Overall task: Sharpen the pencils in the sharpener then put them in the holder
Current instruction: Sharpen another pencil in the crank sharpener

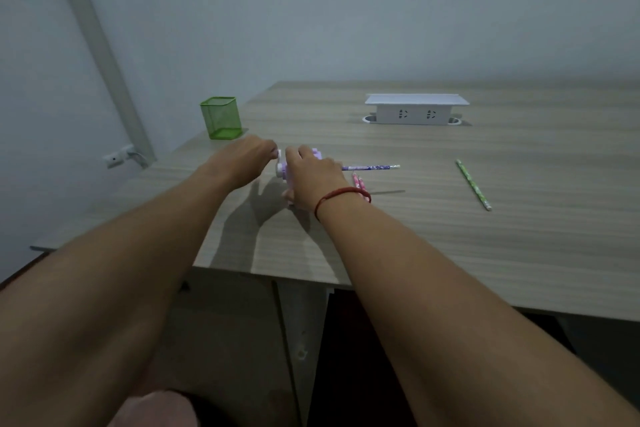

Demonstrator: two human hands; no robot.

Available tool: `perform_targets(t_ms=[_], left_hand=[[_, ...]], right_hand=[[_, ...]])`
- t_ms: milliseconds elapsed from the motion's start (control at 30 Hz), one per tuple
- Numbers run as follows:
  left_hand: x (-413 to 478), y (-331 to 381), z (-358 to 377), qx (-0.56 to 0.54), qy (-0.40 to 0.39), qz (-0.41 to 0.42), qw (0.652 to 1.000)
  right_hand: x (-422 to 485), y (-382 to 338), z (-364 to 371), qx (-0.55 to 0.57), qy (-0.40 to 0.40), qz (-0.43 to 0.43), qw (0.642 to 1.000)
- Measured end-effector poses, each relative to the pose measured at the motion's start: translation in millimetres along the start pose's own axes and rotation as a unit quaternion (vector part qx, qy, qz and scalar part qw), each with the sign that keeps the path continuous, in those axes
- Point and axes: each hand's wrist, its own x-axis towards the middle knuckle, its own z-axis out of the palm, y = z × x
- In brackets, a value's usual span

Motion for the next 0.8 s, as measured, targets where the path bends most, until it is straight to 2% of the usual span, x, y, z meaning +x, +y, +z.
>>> perform_targets(t_ms=[333, 633, 800], left_hand=[[-27.4, 13.3, -25.3, 0.007, 0.036, 0.019, 0.999], [-67.9, 33.1, -10.1, -0.035, 0.026, -0.018, 0.999], [-62.5, 35.9, -14.1, -0.031, -0.011, -0.044, 0.998]], right_hand=[[2.4, -2.4, -4.6, 0.001, -0.021, 0.024, 0.999], [3.9, -9.3, 1.8, -0.005, -0.009, 0.032, 0.999], [8.1, -7.6, 6.1, -0.005, 0.001, 0.035, 0.999]])
